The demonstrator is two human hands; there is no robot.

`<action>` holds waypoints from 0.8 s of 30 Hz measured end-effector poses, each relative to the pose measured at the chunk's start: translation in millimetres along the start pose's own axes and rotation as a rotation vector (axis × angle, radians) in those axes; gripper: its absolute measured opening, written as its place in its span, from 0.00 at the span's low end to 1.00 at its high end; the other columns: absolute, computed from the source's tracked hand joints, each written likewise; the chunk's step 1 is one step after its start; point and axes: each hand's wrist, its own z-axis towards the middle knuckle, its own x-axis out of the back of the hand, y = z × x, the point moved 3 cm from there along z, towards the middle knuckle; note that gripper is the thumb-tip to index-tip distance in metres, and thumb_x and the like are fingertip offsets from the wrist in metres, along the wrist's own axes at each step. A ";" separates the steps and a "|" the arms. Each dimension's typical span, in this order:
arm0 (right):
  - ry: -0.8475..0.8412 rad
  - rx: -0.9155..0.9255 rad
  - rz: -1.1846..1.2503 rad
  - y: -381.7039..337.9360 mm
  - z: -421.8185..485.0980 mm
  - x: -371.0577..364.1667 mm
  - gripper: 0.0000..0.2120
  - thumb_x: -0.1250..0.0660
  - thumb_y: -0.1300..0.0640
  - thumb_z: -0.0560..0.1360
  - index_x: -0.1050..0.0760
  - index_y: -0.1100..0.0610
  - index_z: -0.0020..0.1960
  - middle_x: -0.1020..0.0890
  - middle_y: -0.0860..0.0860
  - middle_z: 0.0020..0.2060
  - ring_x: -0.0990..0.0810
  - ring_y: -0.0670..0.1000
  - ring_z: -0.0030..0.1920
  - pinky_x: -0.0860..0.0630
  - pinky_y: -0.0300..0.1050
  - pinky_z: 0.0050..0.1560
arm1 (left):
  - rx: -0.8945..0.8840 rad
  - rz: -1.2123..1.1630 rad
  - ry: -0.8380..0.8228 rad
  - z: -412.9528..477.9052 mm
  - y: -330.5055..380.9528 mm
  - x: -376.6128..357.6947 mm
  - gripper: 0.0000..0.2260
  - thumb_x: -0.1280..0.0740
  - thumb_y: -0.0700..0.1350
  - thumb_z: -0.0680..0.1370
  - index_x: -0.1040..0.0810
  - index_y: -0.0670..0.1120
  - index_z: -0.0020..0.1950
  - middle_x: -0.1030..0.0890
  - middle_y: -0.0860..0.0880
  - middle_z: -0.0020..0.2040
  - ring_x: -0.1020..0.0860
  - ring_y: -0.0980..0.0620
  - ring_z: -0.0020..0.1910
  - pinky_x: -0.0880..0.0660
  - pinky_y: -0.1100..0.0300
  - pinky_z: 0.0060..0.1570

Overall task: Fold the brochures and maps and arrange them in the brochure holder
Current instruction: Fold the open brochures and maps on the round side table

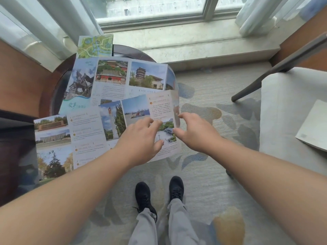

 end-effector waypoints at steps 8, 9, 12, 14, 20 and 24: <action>-0.123 -0.186 0.255 20.3 52.9 -50.7 0.35 0.32 0.36 0.73 0.35 0.54 0.72 0.22 0.52 0.64 0.23 0.56 0.62 0.24 0.54 0.60 | -0.016 0.105 0.002 13.3 -5.9 -40.4 0.27 0.41 0.56 0.78 0.40 0.50 0.75 0.43 0.45 0.78 0.43 0.45 0.76 0.43 0.47 0.73; -0.133 -0.179 0.272 20.9 56.2 -54.8 0.32 0.32 0.37 0.74 0.33 0.53 0.71 0.21 0.52 0.62 0.22 0.55 0.60 0.23 0.54 0.59 | -0.005 0.094 -0.007 14.1 -7.1 -44.1 0.27 0.41 0.56 0.78 0.40 0.50 0.76 0.43 0.45 0.78 0.43 0.45 0.76 0.42 0.47 0.73; -0.104 -0.186 0.284 22.5 62.7 -62.6 0.22 0.33 0.41 0.76 0.24 0.54 0.63 0.17 0.53 0.55 0.19 0.56 0.54 0.21 0.54 0.55 | 0.011 0.074 -0.033 15.1 -7.9 -51.7 0.28 0.41 0.57 0.78 0.43 0.51 0.77 0.45 0.45 0.79 0.44 0.44 0.76 0.41 0.46 0.73; -0.057 -0.207 0.250 22.0 64.8 -64.8 0.19 0.33 0.43 0.76 0.22 0.55 0.60 0.17 0.53 0.53 0.19 0.57 0.52 0.21 0.53 0.53 | 0.019 0.065 -0.049 15.4 -6.6 -53.7 0.29 0.41 0.57 0.78 0.44 0.51 0.77 0.45 0.45 0.79 0.44 0.44 0.76 0.40 0.45 0.73; 0.090 -0.124 0.111 6.5 39.2 -49.5 0.12 0.38 0.45 0.78 0.23 0.53 0.52 0.18 0.50 0.47 0.21 0.56 0.47 0.24 0.49 0.43 | 0.058 -0.081 0.015 12.2 -1.4 -38.3 0.24 0.41 0.55 0.80 0.38 0.50 0.75 0.35 0.48 0.73 0.34 0.47 0.70 0.34 0.49 0.67; 0.156 -0.002 0.043 -23.8 1.9 -31.2 0.13 0.43 0.46 0.79 0.29 0.51 0.42 0.23 0.48 0.38 0.23 0.57 0.42 0.30 0.48 0.36 | 0.249 -0.509 0.126 8.7 3.6 3.5 0.17 0.43 0.59 0.81 0.26 0.52 0.63 0.22 0.53 0.57 0.23 0.53 0.55 0.26 0.52 0.52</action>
